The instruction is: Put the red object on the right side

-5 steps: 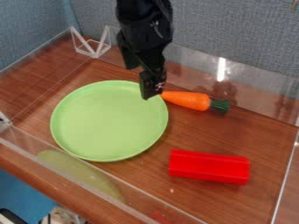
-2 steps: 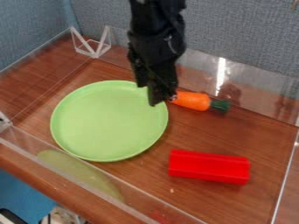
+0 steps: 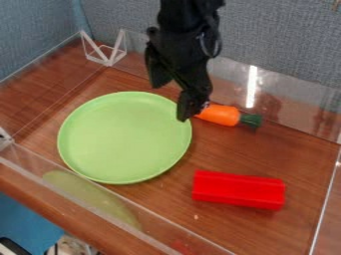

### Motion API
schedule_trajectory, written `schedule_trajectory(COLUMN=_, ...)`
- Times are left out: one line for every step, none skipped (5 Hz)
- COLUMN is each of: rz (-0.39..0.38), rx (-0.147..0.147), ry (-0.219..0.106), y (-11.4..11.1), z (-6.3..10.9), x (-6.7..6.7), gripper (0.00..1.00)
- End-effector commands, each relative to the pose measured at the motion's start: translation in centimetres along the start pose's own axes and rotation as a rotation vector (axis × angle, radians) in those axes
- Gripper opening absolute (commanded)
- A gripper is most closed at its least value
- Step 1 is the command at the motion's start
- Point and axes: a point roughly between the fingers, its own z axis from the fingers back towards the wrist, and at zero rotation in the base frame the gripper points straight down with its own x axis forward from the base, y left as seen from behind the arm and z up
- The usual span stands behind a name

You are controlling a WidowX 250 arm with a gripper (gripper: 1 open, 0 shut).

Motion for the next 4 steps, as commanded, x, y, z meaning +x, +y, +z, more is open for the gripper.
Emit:
schedule_trajectory(rz=0.051, rx=0.044, ry=-0.064, y=0.8, z=2.4, x=0.7, gripper=1.00)
schedule_trajectory(rz=0.000, rx=0.029, ry=-0.081, y=1.8, z=2.0, x=0.0, gripper=1.00)
schedule_trajectory(rz=-0.019, rx=0.019, ry=-0.067, y=2.9, z=1.1, x=-0.8, gripper=1.00)
schedule_trajectory(rz=-0.018, rx=0.010, ry=-0.025, y=4.1, z=1.0, x=-2.1, gripper=1.00)
